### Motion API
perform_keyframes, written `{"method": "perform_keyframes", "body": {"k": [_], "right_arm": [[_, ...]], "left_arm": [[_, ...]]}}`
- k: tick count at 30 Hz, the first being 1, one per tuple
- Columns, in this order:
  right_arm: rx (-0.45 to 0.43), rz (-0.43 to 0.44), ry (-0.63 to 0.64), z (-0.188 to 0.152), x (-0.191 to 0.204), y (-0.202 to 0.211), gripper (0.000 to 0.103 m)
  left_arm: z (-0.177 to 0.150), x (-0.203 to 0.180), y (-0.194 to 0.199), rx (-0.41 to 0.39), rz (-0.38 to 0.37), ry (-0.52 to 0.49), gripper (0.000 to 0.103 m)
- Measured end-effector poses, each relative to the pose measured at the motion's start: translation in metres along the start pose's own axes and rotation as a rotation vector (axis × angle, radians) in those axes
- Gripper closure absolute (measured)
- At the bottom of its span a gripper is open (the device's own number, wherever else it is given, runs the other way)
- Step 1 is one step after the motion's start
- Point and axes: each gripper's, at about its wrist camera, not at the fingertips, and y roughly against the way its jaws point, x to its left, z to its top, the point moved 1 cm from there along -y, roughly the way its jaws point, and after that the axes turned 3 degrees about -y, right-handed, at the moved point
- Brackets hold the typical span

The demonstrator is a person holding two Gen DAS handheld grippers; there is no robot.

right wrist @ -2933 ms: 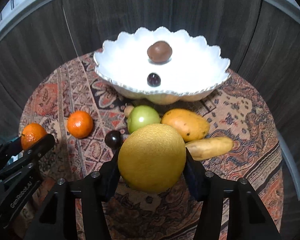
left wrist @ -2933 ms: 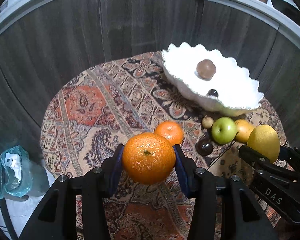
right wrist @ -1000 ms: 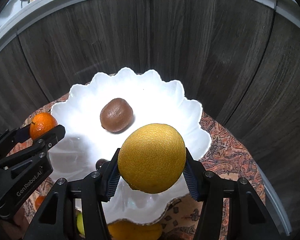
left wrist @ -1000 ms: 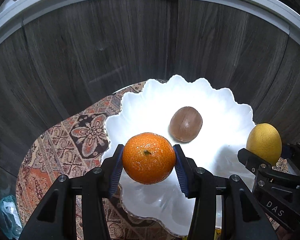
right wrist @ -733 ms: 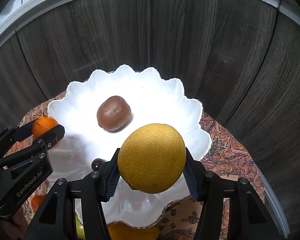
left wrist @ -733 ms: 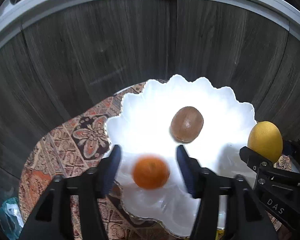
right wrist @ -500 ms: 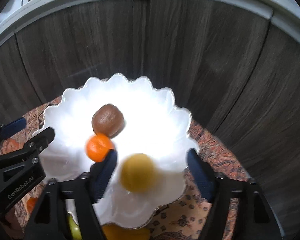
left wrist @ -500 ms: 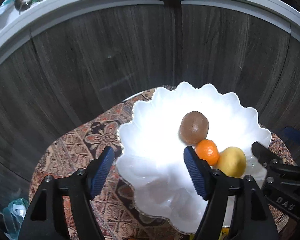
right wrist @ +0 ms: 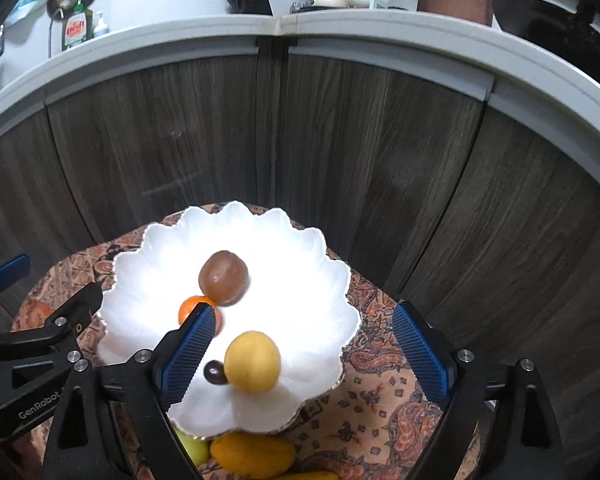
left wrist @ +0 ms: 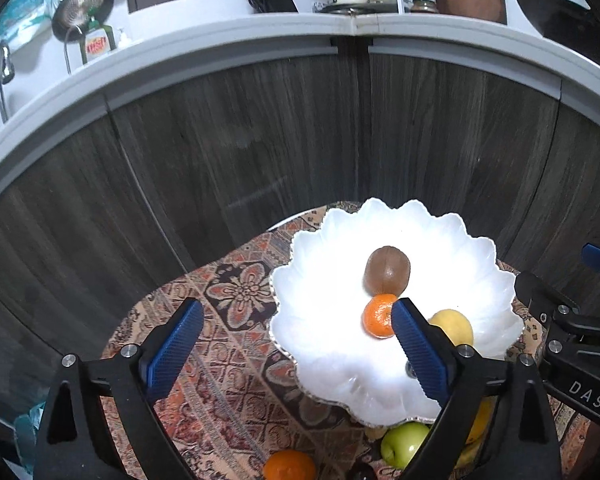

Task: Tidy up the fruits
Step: 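Raise both open tools up and away from the white bowl, then move the left tool down onto the second mandarin orange on the cloth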

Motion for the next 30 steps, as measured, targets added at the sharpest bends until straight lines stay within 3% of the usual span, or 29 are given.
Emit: {"method": "perform_keyframes", "body": {"k": [18,30], "right_arm": [[-0.039,0.017,-0.013,-0.013,0.017,0.061,0.012],[-0.035,0.012,-0.003,-0.035,0.021,0.073,0.012]], "left_arm": [[-0.021,0.031,0.065,-0.044,0.036,0.036,0.006],[-0.050,0.028,0.075,-0.025,0.042,0.033,0.006]]}}
